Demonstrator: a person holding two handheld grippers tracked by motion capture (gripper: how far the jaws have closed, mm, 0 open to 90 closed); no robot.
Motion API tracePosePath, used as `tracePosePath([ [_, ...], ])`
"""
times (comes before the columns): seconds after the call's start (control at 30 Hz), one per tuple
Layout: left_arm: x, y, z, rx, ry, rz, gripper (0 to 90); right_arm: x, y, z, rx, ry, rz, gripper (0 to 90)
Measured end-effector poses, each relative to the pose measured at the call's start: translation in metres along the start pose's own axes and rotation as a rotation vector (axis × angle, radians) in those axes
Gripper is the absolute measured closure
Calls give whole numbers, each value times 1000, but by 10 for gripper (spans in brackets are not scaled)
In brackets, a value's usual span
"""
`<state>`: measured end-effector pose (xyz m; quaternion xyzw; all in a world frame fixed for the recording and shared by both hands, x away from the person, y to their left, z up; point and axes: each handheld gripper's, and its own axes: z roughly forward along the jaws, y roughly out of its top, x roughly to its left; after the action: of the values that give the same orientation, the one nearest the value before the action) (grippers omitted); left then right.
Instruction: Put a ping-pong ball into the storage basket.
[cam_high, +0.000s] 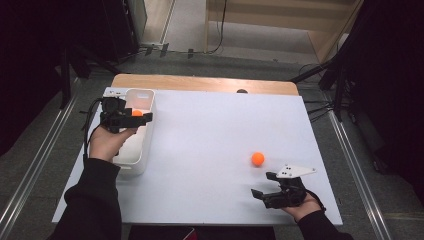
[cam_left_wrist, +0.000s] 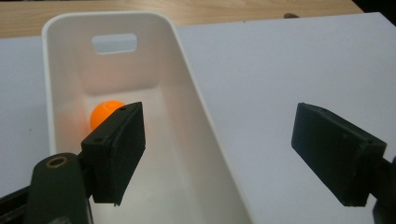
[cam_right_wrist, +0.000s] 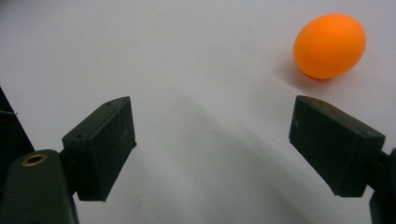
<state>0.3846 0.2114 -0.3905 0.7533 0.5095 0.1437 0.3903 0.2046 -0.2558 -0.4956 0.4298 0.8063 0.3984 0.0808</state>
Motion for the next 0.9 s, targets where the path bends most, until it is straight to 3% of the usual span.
tracePosePath([
  [0.47, -27, 8, -8, -33, -154, 67, 179, 1, 0, 0, 0, 2, -7, 129],
  [0.9, -48, 9, -6, -24, -223, 117, 180, 3, 1, 1, 8, 10, -4, 129],
])
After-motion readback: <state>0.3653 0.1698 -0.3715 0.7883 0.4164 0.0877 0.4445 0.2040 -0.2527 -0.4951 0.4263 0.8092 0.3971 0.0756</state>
